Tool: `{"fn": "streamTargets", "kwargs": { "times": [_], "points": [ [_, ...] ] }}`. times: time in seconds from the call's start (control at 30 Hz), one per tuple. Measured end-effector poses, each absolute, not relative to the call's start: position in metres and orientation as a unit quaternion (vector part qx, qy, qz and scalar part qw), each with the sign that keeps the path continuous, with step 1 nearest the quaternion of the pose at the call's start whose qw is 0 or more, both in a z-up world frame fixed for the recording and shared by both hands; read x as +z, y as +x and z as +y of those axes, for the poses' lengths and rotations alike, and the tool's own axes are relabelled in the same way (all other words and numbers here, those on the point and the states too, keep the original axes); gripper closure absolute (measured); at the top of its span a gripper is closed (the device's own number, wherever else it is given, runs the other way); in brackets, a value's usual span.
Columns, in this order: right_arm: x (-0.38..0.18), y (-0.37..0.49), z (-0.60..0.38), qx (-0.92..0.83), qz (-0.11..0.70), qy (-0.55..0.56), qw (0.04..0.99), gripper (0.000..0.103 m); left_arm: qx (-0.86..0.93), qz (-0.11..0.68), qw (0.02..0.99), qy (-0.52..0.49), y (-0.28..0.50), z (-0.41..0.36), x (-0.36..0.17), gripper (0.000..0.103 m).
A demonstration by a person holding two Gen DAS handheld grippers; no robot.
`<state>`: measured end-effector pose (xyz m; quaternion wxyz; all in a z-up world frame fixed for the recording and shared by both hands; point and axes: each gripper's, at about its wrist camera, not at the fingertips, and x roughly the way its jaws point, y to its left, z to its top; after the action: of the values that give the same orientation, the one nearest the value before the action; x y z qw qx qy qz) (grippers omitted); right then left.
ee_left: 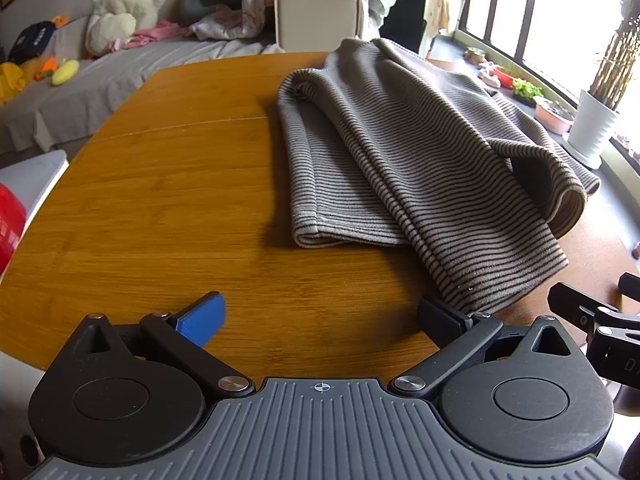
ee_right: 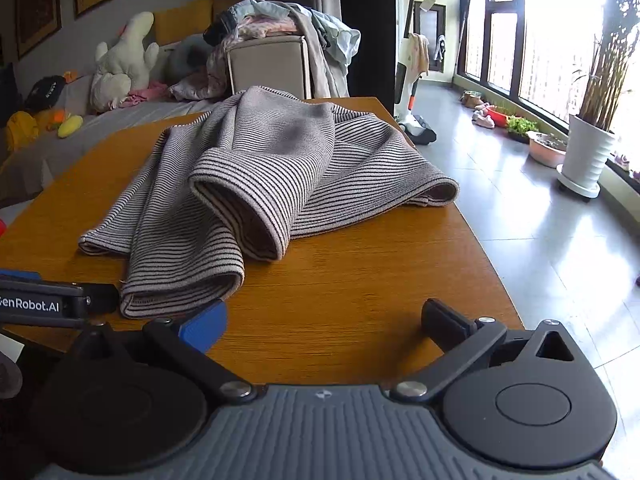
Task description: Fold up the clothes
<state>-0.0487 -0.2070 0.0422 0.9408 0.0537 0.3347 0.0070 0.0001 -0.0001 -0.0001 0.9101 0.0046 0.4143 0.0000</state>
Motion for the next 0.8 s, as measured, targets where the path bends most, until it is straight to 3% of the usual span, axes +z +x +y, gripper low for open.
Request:
{"fn": "streamTargets", "kwargs": {
  "times": [0.8],
  "points": [
    [0.0391, -0.0405, -0.1987, -0.023, 0.332, 0.008, 0.943, 0.0, 0.002, 0.408, 0.913, 0.003, 0.0008, -0.0021, -0.002, 0.0]
  ]
}}
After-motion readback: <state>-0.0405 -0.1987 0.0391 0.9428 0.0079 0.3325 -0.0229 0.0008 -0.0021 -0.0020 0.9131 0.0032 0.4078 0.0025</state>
